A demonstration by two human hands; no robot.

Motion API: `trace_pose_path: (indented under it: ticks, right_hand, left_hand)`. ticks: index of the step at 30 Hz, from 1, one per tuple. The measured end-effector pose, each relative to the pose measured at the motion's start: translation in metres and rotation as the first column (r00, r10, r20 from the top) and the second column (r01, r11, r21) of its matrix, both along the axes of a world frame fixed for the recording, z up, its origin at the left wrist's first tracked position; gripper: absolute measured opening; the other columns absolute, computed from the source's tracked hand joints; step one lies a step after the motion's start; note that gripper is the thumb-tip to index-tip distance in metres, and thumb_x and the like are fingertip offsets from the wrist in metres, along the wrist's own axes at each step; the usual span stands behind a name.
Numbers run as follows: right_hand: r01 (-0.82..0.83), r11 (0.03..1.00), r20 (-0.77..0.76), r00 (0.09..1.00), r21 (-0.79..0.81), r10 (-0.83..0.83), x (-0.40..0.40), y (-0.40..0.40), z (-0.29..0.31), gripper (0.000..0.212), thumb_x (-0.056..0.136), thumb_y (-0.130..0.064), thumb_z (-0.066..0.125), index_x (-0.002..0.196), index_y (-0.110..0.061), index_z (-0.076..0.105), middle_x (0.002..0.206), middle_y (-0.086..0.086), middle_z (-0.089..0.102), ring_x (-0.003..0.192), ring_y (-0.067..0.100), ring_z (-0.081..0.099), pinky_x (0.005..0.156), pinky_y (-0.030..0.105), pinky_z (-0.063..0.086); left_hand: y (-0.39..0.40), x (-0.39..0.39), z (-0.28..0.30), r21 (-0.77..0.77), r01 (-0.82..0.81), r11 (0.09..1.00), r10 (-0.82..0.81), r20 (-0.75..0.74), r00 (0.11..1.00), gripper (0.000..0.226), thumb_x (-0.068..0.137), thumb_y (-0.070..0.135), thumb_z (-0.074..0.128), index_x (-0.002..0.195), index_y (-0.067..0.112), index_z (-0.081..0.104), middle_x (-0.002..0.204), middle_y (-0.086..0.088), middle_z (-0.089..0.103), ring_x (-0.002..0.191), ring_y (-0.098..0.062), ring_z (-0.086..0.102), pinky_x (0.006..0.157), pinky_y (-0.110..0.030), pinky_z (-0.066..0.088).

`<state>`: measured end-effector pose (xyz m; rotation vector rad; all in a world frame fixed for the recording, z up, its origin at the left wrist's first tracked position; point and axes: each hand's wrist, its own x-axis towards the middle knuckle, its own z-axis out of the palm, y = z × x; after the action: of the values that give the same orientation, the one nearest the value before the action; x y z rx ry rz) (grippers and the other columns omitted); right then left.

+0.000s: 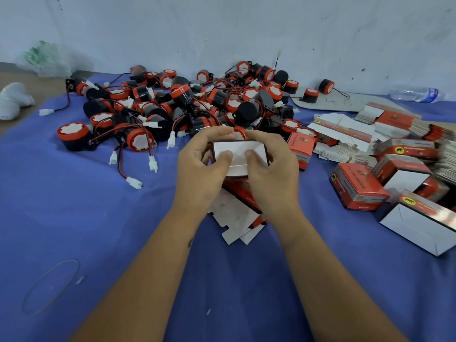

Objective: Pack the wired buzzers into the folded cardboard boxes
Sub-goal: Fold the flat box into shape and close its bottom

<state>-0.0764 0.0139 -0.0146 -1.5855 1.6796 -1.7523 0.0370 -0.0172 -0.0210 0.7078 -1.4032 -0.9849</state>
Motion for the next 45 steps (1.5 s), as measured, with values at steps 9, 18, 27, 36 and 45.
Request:
trace_pose_path:
  ticks: [9, 18, 27, 36, 45]
  right_hand:
    - [0.077, 0.99, 0.077, 0.995, -0.116, -0.068, 0.0, 0.003, -0.002, 0.031, 0.092, -0.002, 0.058, 0.114, -0.021, 0.067, 0.113, -0.011, 0.062, 0.109, 0.004, 0.057, 0.094, 0.028, 0.049]
    - [-0.016, 0.992, 0.313, 0.948, -0.125, 0.054, 0.003, 0.004, -0.002, 0.027, 0.094, -0.02, 0.053, 0.112, -0.037, 0.064, 0.121, -0.008, 0.062, 0.114, 0.006, 0.057, 0.098, 0.032, 0.05]
    - [-0.113, 0.993, 0.474, 0.873, -0.033, 0.115, 0.006, 0.003, -0.005, 0.044, 0.091, -0.039, 0.048, 0.13, -0.024, 0.062, 0.129, -0.003, 0.063, 0.123, 0.014, 0.057, 0.103, 0.044, 0.047]
    - [-0.058, 0.998, 0.395, 0.916, -0.032, 0.066, 0.004, -0.001, -0.012, 0.036, 0.099, -0.033, 0.048, 0.133, -0.024, 0.058, 0.129, -0.014, 0.061, 0.119, -0.001, 0.053, 0.097, 0.025, 0.048]
    - [-0.105, 0.973, 0.25, 0.956, -0.207, 0.156, 0.005, 0.004, -0.011, 0.014, 0.08, -0.008, 0.052, 0.094, -0.01, 0.052, 0.1, -0.002, 0.057, 0.102, 0.01, 0.059, 0.075, 0.025, 0.055]
  left_hand:
    - [-0.01, 0.004, -0.006, 0.229, 0.145, 0.962, -0.141, -0.035, 0.989, 0.042, 0.096, 0.015, 0.059, 0.119, 0.05, 0.055, 0.122, 0.014, 0.065, 0.11, -0.003, 0.063, 0.095, -0.03, 0.053]
    - [-0.005, 0.004, -0.005, 0.156, 0.095, 0.983, -0.085, -0.069, 0.994, 0.04, 0.094, 0.007, 0.061, 0.113, 0.042, 0.058, 0.115, 0.003, 0.069, 0.1, -0.009, 0.069, 0.078, -0.031, 0.059]
    - [-0.004, 0.002, -0.006, 0.026, 0.054, 0.998, -0.055, 0.032, 0.998, 0.047, 0.098, 0.009, 0.055, 0.132, 0.04, 0.047, 0.134, 0.004, 0.057, 0.117, -0.007, 0.059, 0.093, -0.027, 0.052]
    - [-0.006, 0.002, 0.005, 0.225, 0.126, 0.966, -0.104, -0.108, 0.989, 0.034, 0.103, 0.044, 0.035, 0.107, 0.07, 0.056, 0.148, 0.014, 0.047, 0.136, -0.005, 0.043, 0.114, -0.042, 0.038]
    - [-0.019, 0.014, -0.005, 0.386, 0.211, 0.898, -0.11, -0.268, 0.957, 0.063, 0.086, 0.016, 0.067, 0.144, 0.014, 0.042, 0.131, -0.012, 0.062, 0.113, -0.018, 0.065, 0.096, -0.034, 0.053]
